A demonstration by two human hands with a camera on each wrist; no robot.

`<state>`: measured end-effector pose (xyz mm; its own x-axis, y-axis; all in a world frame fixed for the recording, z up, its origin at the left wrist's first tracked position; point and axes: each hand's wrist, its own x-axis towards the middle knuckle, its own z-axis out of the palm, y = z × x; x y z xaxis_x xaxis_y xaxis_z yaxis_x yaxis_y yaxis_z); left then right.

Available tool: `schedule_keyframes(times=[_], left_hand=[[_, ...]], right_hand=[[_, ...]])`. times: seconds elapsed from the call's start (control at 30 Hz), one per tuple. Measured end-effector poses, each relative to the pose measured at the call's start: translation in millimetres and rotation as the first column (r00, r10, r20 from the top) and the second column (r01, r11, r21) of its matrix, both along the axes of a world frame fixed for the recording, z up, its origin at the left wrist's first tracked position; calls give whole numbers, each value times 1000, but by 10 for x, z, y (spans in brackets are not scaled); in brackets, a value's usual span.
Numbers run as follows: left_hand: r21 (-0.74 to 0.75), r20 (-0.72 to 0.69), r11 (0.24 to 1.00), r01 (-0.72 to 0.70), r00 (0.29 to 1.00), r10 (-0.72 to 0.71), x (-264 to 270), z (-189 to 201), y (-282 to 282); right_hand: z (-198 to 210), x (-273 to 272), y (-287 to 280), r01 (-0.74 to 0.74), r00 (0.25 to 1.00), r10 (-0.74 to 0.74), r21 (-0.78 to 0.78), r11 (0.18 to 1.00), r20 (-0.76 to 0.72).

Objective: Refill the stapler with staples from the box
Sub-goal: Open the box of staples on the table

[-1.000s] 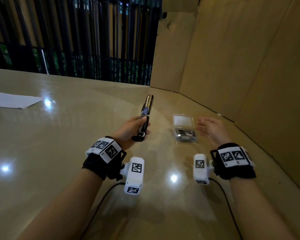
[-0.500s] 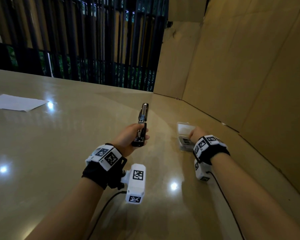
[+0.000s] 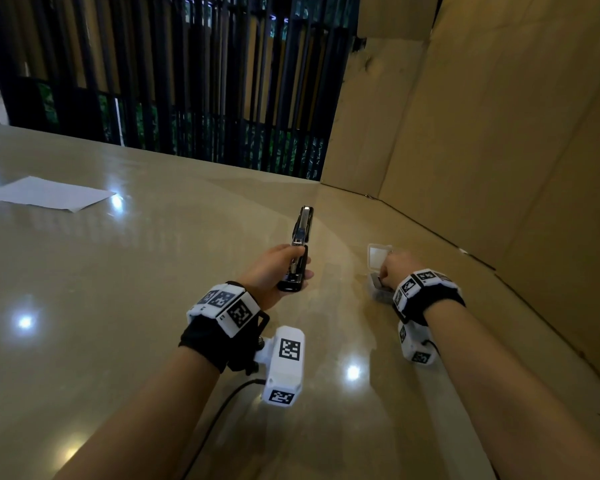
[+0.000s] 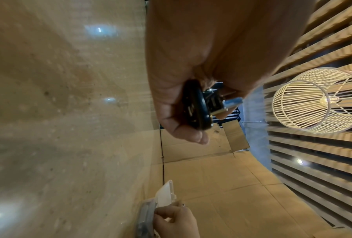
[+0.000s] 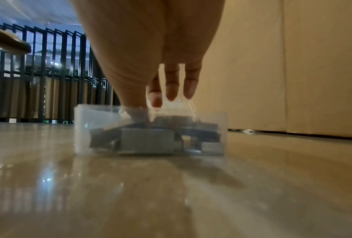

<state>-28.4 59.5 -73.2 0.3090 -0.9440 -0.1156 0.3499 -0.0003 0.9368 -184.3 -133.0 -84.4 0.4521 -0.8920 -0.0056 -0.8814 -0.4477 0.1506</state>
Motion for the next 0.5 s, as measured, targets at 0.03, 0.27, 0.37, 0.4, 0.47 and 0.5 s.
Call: schedule_keyframes(times=[0.03, 0.27, 0.37, 0.4, 0.47, 0.5], left_hand=[[-3, -2, 1000, 4, 1000, -4, -4, 5, 5], [-13, -16, 1000, -16, 1000, 16, -1, 13, -10], [-15, -50, 1000, -7, 999, 7, -10, 12, -21], [-15, -70, 1000, 1, 998, -2, -14, 11, -24], [-14, -106, 1000, 19, 994, -20, -31, 10, -28], [-14, -124, 999, 29, 992, -31, -44, 11, -29]], right_hand=[[1, -7, 4, -25, 1000, 25, -13, 1000, -11], [35, -126, -10, -23, 964, 22, 0, 1000, 266], [98, -221, 80, -35, 722, -56, 117, 993, 689], [125, -247, 136, -71, 615, -86, 164, 984, 784], [162, -282, 234, -200, 396, -176, 272, 941, 901], [180, -289, 293, -280, 284, -240, 320, 905, 928]])
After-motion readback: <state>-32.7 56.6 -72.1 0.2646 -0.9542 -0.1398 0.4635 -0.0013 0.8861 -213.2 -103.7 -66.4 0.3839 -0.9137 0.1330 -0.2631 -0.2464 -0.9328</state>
